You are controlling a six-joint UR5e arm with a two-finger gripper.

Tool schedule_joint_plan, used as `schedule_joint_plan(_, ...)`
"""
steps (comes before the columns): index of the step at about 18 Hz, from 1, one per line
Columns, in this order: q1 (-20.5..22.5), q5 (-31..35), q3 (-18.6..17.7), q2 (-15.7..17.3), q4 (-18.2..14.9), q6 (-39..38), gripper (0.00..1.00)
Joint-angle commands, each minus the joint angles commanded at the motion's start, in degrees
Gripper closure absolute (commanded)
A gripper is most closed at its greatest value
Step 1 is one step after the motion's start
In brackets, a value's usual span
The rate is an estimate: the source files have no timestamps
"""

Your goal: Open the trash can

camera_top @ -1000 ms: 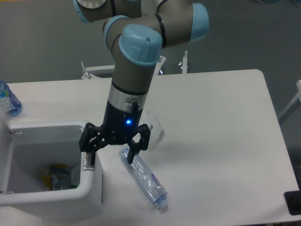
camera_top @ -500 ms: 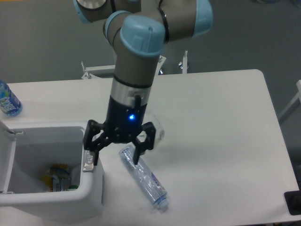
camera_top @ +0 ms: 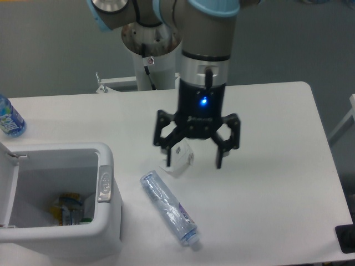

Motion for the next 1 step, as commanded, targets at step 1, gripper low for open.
schedule_joint_plan(1,0.09,0.89,-0.27,0.17,0.00,1.51,0.00)
